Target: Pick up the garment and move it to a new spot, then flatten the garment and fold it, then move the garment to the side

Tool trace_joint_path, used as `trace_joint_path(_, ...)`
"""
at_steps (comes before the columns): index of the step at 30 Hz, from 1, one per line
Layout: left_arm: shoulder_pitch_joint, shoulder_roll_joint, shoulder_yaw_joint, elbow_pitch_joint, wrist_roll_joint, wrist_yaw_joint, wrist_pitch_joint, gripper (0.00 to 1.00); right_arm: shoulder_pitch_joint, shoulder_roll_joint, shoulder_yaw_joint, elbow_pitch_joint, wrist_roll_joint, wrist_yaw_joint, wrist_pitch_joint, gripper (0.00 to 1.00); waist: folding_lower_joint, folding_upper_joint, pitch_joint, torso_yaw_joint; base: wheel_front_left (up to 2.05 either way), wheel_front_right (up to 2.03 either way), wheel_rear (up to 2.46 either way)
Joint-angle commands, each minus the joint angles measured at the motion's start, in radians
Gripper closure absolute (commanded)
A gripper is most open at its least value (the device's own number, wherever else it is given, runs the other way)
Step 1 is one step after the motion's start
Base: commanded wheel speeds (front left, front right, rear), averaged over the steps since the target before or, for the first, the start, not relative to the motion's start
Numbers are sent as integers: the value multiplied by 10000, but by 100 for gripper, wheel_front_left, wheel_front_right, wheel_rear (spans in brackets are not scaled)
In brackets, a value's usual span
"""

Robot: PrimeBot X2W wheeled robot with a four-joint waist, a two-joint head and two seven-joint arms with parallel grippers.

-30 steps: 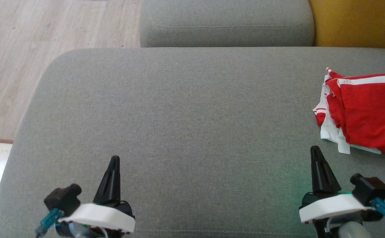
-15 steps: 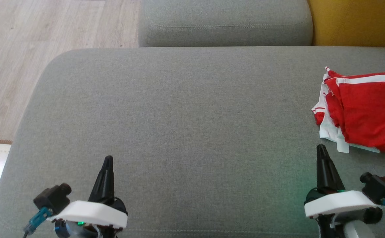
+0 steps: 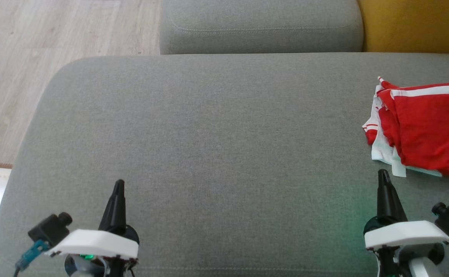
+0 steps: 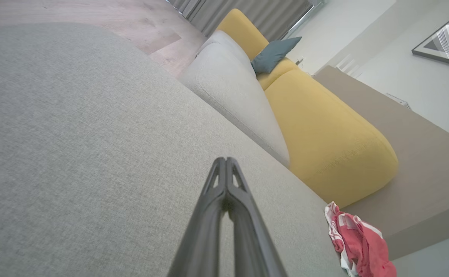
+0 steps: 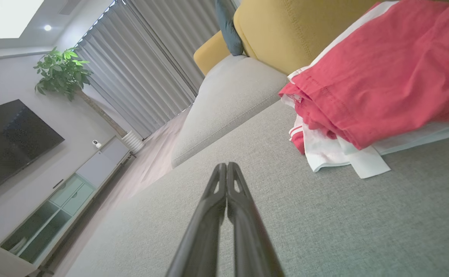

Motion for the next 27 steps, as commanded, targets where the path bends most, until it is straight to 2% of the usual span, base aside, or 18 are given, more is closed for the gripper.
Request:
trace_joint_path(1, -570, 136, 227, -289, -265, -93, 79, 100, -557, -166, 6, -322, 315, 23, 65, 100, 0, 0, 2, -5, 0, 0, 0)
trace_joint_path(27, -853, 191, 877, -57, -2853, -280, 826, 100, -741, -217, -310, -315, 3348, 37, 794, 100, 0, 0, 41, -101, 0, 0, 0)
